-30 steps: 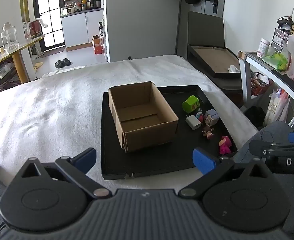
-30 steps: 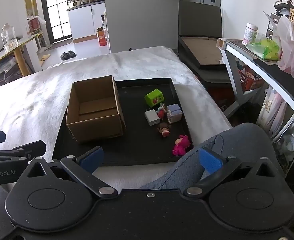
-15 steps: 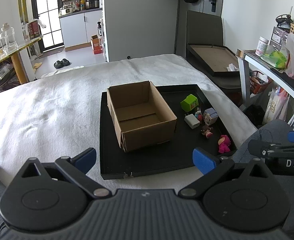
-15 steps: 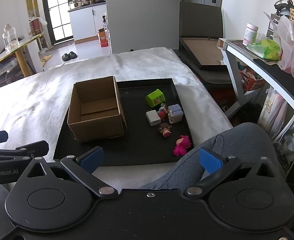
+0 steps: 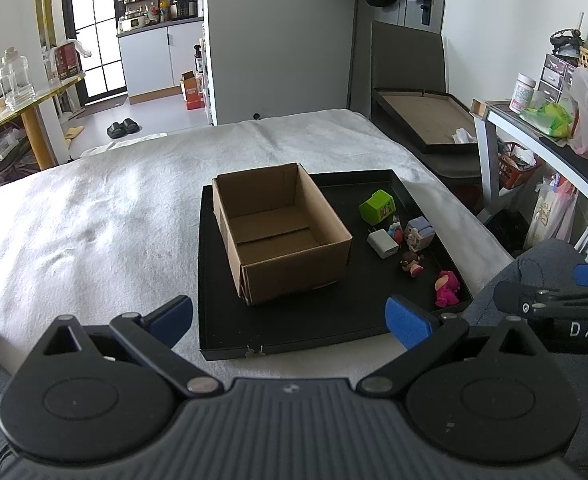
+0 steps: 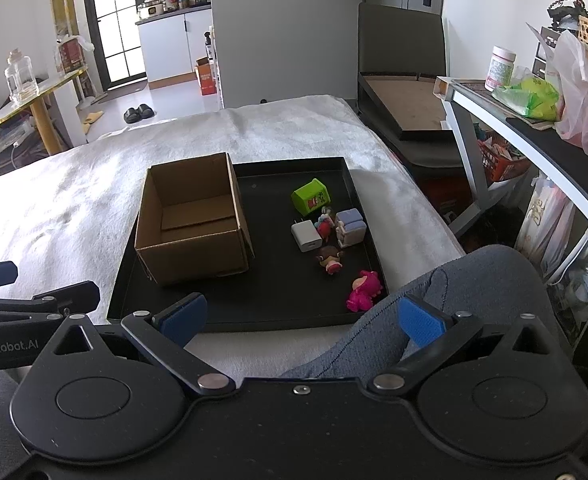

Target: Organize rigid objects

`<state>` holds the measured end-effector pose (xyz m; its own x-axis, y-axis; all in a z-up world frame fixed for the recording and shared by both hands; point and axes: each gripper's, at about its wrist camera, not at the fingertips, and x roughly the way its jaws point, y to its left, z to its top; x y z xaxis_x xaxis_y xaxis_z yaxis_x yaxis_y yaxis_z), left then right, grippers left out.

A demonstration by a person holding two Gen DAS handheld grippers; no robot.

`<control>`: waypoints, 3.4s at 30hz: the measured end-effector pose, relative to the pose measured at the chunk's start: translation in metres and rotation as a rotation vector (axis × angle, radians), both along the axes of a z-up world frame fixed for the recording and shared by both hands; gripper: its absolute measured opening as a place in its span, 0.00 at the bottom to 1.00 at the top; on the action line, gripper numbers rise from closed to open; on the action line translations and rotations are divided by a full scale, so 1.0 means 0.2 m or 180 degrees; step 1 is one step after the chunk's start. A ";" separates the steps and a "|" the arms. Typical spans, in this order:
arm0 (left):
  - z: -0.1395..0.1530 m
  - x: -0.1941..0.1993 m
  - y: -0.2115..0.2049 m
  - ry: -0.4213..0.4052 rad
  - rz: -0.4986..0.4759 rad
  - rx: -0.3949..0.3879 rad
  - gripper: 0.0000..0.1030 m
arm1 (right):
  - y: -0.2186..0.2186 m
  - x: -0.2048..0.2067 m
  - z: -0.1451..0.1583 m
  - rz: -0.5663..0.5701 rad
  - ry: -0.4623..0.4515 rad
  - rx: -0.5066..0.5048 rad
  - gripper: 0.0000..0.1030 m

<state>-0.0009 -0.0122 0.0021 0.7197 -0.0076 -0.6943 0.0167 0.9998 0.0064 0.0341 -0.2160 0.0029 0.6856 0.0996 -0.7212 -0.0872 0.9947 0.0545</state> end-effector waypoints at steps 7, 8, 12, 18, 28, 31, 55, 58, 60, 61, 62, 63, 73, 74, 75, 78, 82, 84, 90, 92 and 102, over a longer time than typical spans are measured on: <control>0.00 0.01 -0.01 -0.0002 -0.0005 0.0006 0.99 | 0.00 0.00 0.00 -0.0010 -0.0007 0.0000 1.00; 0.00 0.01 -0.01 -0.0001 -0.0006 0.0004 0.99 | 0.00 0.00 0.00 -0.0008 -0.0008 -0.0001 1.00; 0.00 0.01 -0.01 -0.0002 -0.0006 0.0005 0.99 | 0.00 0.00 0.00 -0.0008 -0.0008 -0.0002 1.00; 0.00 0.01 -0.01 -0.0009 -0.0008 0.0003 0.99 | 0.00 0.00 0.00 -0.0008 -0.0013 -0.0004 1.00; 0.00 0.01 -0.01 -0.0019 -0.0010 -0.0001 0.99 | 0.00 0.00 0.01 -0.0006 -0.0035 -0.0004 1.00; 0.00 0.01 -0.01 -0.0019 -0.0012 -0.0005 0.99 | 0.00 0.00 0.02 -0.0009 -0.0038 -0.0009 1.00; 0.02 0.05 -0.01 -0.0111 0.0018 -0.0015 0.99 | -0.04 0.05 0.06 -0.0025 -0.0190 0.0042 1.00; 0.00 0.08 0.00 -0.0095 0.0035 0.0004 0.99 | -0.04 0.07 0.04 0.0006 -0.0207 0.0051 1.00; -0.02 0.10 0.00 -0.0077 0.0060 0.0019 0.99 | -0.05 0.09 0.03 0.0032 -0.0202 0.0073 1.00; -0.03 0.11 0.00 -0.0068 0.0072 0.0020 0.99 | -0.06 0.10 0.02 0.0040 -0.0203 0.0077 1.00; -0.04 0.12 0.00 -0.0054 0.0087 0.0019 0.99 | -0.06 0.11 0.01 0.0044 -0.0204 0.0072 1.00; -0.05 0.13 0.01 -0.0044 0.0099 0.0016 0.99 | -0.06 0.12 -0.01 0.0045 -0.0202 0.0059 1.00; -0.17 0.25 0.04 0.0047 0.0233 -0.0006 0.99 | -0.11 0.22 -0.14 0.0105 -0.0075 0.0112 1.00; -0.18 0.26 0.04 0.0061 0.0256 -0.0012 0.99 | -0.11 0.23 -0.15 0.0118 -0.0065 0.0104 1.00; -0.19 0.27 0.05 0.0066 0.0283 -0.0011 0.99 | -0.11 0.24 -0.17 0.0132 -0.0047 0.0092 1.00; -0.22 0.31 0.06 0.0066 0.0333 -0.0017 0.98 | -0.11 0.27 -0.21 0.0145 0.0013 0.0094 1.00; -0.25 0.36 0.09 0.0066 0.0410 -0.0054 0.98 | -0.12 0.32 -0.26 0.0139 0.0116 0.0109 0.94; -0.28 0.39 0.10 0.0079 0.0441 -0.0020 0.96 | -0.12 0.34 -0.29 0.0122 0.0155 0.0110 0.91; -0.34 0.47 0.12 0.0100 0.0552 -0.0019 0.96 | -0.15 0.43 -0.35 0.0015 0.0246 0.0059 0.83; -0.36 0.50 0.13 0.0117 0.0580 -0.0020 0.95 | -0.15 0.47 -0.38 -0.0034 0.0309 0.0072 0.80; -0.43 0.61 0.14 0.0153 0.0732 0.0005 0.89 | -0.18 0.58 -0.50 -0.0168 0.0586 0.0159 0.70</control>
<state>0.1203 0.0149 -0.0829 0.6684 0.1539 -0.7277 -0.2113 0.9773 0.0127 0.1506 -0.2514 -0.0976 0.5477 0.1059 -0.8300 -0.0190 0.9933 0.1142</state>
